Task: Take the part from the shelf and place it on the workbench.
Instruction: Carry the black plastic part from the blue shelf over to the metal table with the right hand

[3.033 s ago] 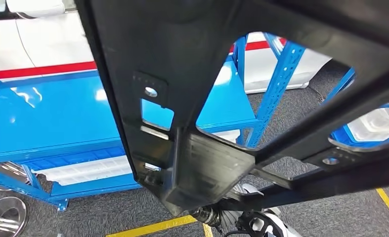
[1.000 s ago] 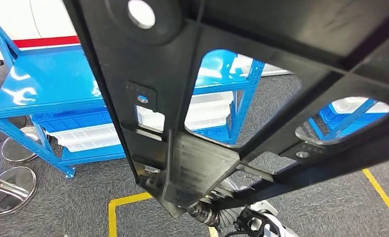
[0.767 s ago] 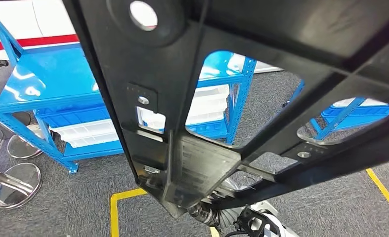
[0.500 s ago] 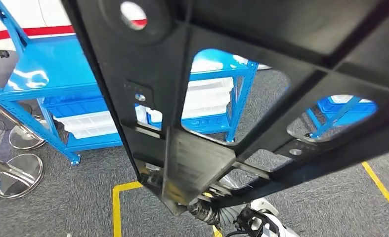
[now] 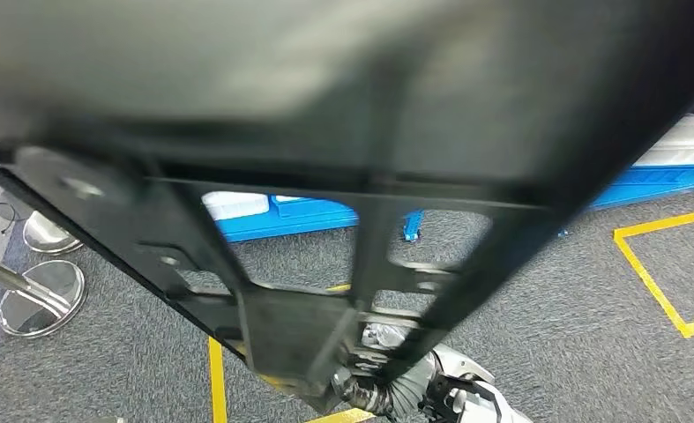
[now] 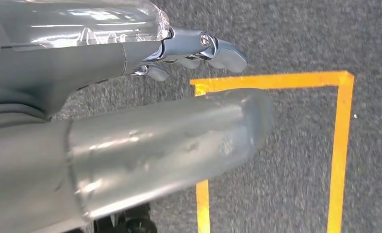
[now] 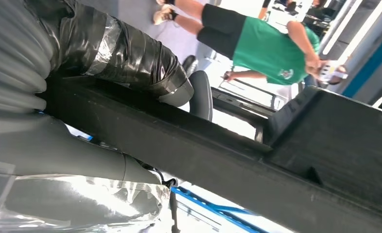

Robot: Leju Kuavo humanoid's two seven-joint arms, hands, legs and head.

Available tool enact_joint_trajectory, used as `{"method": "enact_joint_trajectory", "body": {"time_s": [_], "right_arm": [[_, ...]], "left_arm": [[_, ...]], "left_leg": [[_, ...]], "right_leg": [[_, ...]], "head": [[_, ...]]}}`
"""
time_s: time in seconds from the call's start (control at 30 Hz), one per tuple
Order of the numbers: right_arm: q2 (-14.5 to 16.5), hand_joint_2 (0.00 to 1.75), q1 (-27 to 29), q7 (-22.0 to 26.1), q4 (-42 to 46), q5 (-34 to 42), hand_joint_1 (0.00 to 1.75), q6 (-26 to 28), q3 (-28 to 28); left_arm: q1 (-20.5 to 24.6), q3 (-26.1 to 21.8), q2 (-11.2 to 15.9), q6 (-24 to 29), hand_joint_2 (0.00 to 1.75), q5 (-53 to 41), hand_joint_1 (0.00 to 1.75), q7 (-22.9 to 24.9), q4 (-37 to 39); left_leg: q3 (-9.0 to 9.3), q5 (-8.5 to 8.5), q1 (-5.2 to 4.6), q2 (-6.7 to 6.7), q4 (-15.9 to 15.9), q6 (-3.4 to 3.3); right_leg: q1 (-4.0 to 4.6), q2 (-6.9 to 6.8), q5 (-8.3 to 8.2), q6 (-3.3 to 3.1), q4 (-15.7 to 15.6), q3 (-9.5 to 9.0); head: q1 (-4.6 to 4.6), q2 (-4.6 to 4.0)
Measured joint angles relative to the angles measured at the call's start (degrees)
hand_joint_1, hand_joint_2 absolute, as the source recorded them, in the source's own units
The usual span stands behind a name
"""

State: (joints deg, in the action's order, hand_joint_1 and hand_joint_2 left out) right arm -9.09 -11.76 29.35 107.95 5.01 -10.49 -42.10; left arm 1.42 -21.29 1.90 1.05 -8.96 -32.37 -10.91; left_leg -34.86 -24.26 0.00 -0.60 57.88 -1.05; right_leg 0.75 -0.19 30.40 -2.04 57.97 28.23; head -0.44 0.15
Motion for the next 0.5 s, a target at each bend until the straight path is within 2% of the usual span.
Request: {"method": "enact_joint_trajectory", "body": {"time_s": [0.07,0.1,0.13,0.2,0.23,0.27,0.3,0.33,0.37,0.4,0.43,0.47,0.5], "right_arm": [[0.0,1.75,0.3,0.6,0.5,-0.3,1.75,0.0,0.1],[0.0,1.75,0.4,0.8,0.8,-0.4,1.75,0.0,0.1],[0.0,1.75,0.6,0.8,1.0,-0.5,1.75,0.0,0.2],[0.0,1.75,1.0,0.8,1.4,-0.7,1.75,0.0,0.3],[0.0,1.75,1.1,0.8,1.5,-0.9,1.75,0.0,0.3],[0.0,1.75,1.3,0.8,1.5,-1.1,1.75,0.0,0.3],[0.0,1.75,1.4,0.9,1.5,-1.3,1.75,0.1,0.4],[0.0,1.75,1.5,0.9,1.5,-1.5,1.75,0.2,0.4],[0.0,1.75,1.7,1.0,1.7,-1.8,1.75,0.3,0.5],[0.0,1.75,1.8,1.1,1.9,-1.9,1.75,0.4,0.6],[0.0,1.75,1.8,1.2,2.1,-2.1,1.75,0.4,0.7],[0.0,1.75,1.9,1.2,2.4,-2.1,1.75,0.5,0.7],[0.0,1.75,2.0,1.3,2.6,-2.1,1.75,0.5,0.8]], "left_arm": [[-0.1,0.0,0.0,0.0,0.0,-0.2,0.0,0.0,0.0],[-0.1,-0.1,0.1,0.1,0.0,-0.2,0.0,0.1,0.0],[-0.1,-0.1,0.1,0.1,0.0,-0.1,0.0,0.2,0.0],[-0.1,-0.4,0.2,0.0,0.0,-0.1,0.0,0.5,0.0],[-0.1,-0.6,0.3,0.1,0.0,0.0,0.0,0.6,0.0],[-0.2,-0.7,0.3,0.1,0.0,0.0,0.0,0.7,0.0],[-0.2,-0.9,0.3,0.1,0.0,0.0,0.0,0.9,0.0],[-0.2,-1.0,0.3,0.1,0.0,0.0,0.0,1.0,0.0],[-0.1,-1.0,0.4,0.2,0.0,0.0,0.0,1.2,0.0],[-0.1,-1.1,0.4,0.3,0.0,0.0,0.0,1.3,0.0],[-0.1,-1.1,0.4,0.3,0.0,0.0,0.0,1.4,0.0],[-0.2,-1.2,0.5,0.3,0.0,0.0,0.0,1.5,0.0],[-0.3,-1.3,0.5,0.4,0.0,0.0,0.0,1.6,0.0]], "left_leg": [[-0.22,0.31,0.07,0.0,-0.2,0.66],[-0.54,-0.51,0.07,0.08,0.4,0.99],[-1.15,-2.25,0.1,0.16,2.0,1.34],[-3.06,-7.2,0.49,0.25,8.1,2.02],[-4.0,-8.91,0.7,0.25,11.6,2.36],[-4.47,-9.32,0.93,0.24,14.1,2.7],[-4.18,-8.51,1.18,0.24,14.9,3.05],[-2.87,-6.86,1.44,0.22,13.6,3.37],[-0.65,-5.13,1.75,0.34,10.4,3.66],[1.97,-4.34,1.94,0.93,6.6,3.86],[4.04,-4.11,2.01,1.64,3.3,3.86],[5.31,-4.44,1.99,2.24,1.1,3.71],[5.7,-5.02,1.83,2.63,0.3,3.38]], "right_leg": [[-0.13,-0.09,-0.75,-0.11,-1.1,0.08],[-0.38,-0.2,-1.24,-0.33,-1.6,0.21],[-0.65,-0.32,-1.78,-0.55,-2.0,0.41],[-0.86,-0.45,-2.62,-0.81,-2.1,1.21],[-0.91,-0.48,-2.95,-0.77,-1.9,1.73],[-1.0,-0.5,-3.23,-0.64,-1.7,2.27],[-1.15,-0.51,-3.46,-0.48,-1.4,2.86],[-1.34,-0.51,-3.59,-0.3,-1.0,3.43],[-1.55,-0.4,-3.61,-0.03,-0.4,3.98],[-1.71,-0.22,-3.58,0.34,0.2,4.59],[-1.78,-0.02,-3.59,0.74,0.7,5.1],[-1.79,0.28,-3.68,1.22,1.2,5.53],[-1.71,0.55,-3.9,1.67,1.4,5.92]], "head": [[0.01,0.0],[0.0,0.0],[0.01,0.0],[0.0,0.0],[0.01,0.0],[0.0,0.0],[0.0,0.0],[0.0,0.0],[0.0,0.0],[-0.01,0.0],[-0.01,0.0],[-0.01,0.0],[-0.01,0.0]]}}
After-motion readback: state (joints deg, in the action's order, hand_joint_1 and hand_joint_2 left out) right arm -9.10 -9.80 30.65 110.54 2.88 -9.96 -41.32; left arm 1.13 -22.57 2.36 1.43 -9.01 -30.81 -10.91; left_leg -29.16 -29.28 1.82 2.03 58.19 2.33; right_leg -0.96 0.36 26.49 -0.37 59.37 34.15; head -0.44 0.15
